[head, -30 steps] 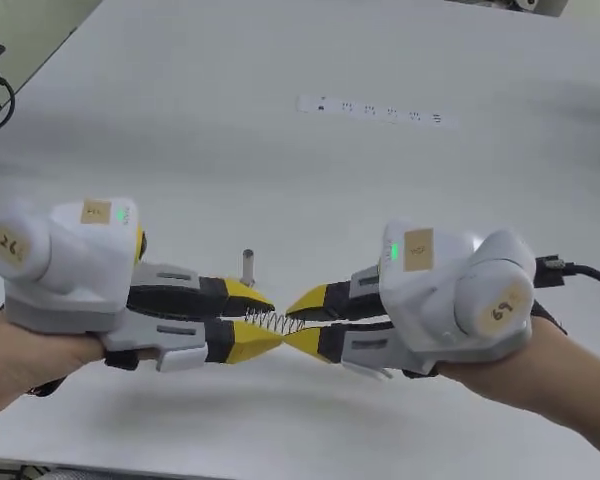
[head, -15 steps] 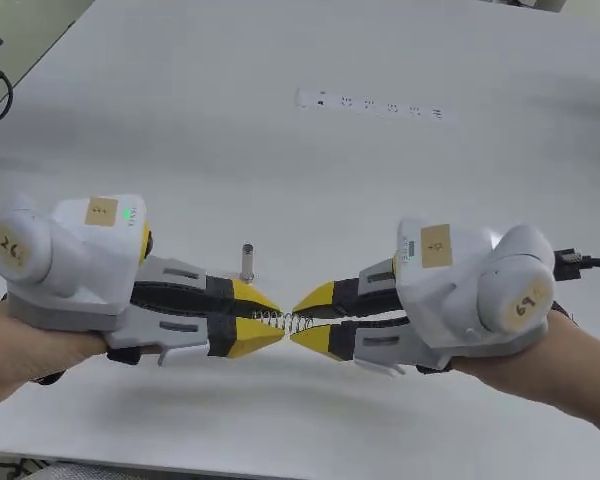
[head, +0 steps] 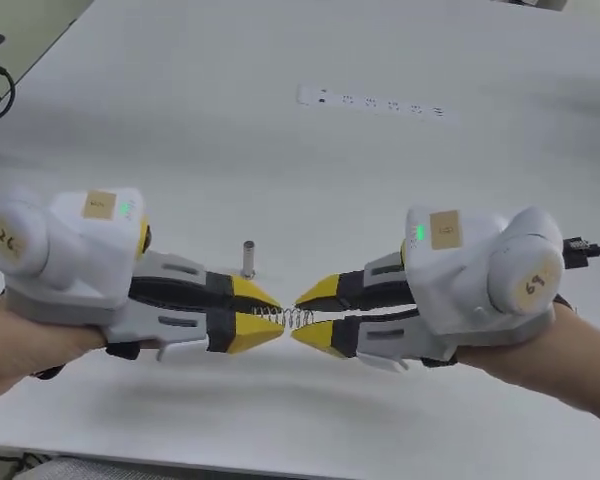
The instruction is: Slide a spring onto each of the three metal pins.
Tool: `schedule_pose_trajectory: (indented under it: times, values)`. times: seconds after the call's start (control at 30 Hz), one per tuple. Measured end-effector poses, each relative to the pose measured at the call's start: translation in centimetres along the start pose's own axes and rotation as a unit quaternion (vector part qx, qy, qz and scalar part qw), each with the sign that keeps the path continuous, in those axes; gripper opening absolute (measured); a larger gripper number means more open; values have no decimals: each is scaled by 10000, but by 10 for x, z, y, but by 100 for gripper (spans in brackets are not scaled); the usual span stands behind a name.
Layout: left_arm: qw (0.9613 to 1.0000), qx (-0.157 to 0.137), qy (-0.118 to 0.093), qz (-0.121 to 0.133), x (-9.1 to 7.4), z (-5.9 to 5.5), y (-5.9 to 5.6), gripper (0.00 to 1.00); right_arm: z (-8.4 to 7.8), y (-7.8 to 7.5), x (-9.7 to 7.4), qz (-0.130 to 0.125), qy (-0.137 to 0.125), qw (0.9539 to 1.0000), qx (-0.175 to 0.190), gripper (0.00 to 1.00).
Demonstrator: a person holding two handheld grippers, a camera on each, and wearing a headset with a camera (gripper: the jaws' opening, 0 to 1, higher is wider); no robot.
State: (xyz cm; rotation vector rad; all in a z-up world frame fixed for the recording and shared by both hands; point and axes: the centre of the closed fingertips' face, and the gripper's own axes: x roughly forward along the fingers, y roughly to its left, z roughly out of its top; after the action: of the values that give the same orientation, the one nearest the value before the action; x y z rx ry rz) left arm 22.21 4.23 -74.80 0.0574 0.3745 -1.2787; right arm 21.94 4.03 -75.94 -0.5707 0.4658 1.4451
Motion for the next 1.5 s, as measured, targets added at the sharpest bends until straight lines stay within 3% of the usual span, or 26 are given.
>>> schedule_pose_trajectory:
  times: [0.17, 0.37, 0.77, 1.2, 1.5]
  values:
    - [10000, -28, -70, 10, -4, 4, 2, 2, -7, -2, -1, -32, 13, 9999, 100, 12]
    - [10000, -14, -58, -68, -4, 5, -2, 2, 5, -2, -4, 44, -429, 9978, 504, 12]
    - [9998, -44, -105, -161, -6, 8, -5, 2, 10, 0, -6, 253, -617, 9955, 672, 7]
    - [9994, -157, -282, -143, -9, 13, 0, 2, 30, -5, -16, 146, -679, 9969, 372, 6]
    - [9998, -46, -122, -118, -5, 6, -2, 2, 48, 0, -20, 123, -882, 9959, 140, 7]
